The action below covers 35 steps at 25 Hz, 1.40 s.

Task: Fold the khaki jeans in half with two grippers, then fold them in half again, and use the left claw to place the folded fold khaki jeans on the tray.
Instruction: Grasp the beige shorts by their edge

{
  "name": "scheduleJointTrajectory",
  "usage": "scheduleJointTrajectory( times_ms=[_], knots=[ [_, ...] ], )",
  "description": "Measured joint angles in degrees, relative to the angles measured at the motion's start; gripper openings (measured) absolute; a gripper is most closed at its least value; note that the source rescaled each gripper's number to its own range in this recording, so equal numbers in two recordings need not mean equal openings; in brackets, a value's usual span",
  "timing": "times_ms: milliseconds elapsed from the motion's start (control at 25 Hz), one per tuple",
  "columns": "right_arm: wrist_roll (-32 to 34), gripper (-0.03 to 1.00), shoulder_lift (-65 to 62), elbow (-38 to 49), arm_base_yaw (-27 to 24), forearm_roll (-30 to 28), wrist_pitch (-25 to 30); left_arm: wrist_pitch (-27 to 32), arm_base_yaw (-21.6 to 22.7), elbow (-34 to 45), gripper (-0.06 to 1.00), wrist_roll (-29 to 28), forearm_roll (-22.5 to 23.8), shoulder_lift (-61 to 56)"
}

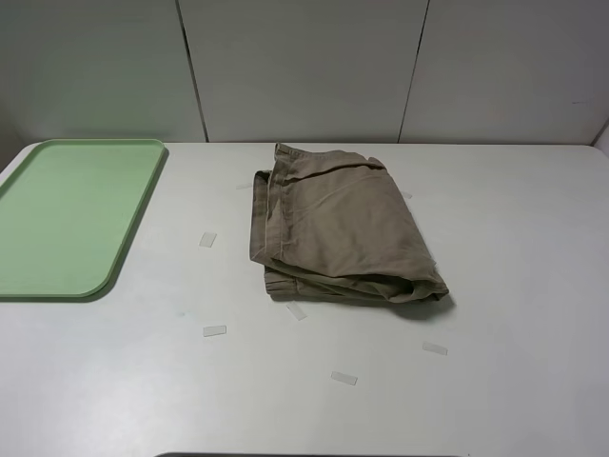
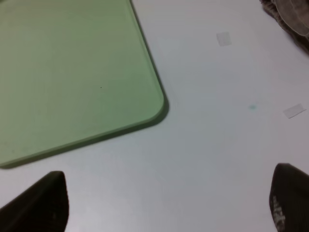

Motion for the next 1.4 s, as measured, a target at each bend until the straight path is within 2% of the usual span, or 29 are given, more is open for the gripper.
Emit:
scheduleJointTrajectory(
  times_ms=[160, 320, 600, 800, 960, 1200, 1400],
  knots=[
    [0.0, 0.93, -5.1, 0.1, 0.0, 1.7, 7.1, 0.0, 0.0, 0.0, 0.81, 0.0, 0.0, 0.0],
    [0.0, 0.93, -8.5, 0.1, 0.1, 2.0, 9.1, 0.0, 0.0, 0.0, 0.81, 0.0, 0.0, 0.0],
    [3.5, 0.93, -13.7, 0.1, 5.0, 1.9, 12.9, 0.0, 0.0, 0.0, 0.81, 0.0, 0.0, 0.0],
    [7.1, 0.99, -17.0, 0.1, 5.3, -0.7, 13.8, 0.0, 0.0, 0.0, 0.81, 0.0, 0.0, 0.0],
    [9.5, 1.0, -20.8, 0.7, 5.3, -2.9, 13.7, 0.0, 0.0, 0.0, 0.81, 0.0, 0.0, 0.0],
    [9.6, 1.0, -27.9, 6.2, 5.3, -3.1, 13.9, 0.0, 0.0, 0.0, 0.81, 0.0, 0.0, 0.0],
    [9.5, 1.0, -31.1, 7.3, 5.3, -3.1, 14.1, 0.0, 0.0, 0.0, 0.81, 0.0, 0.0, 0.0]
  ],
)
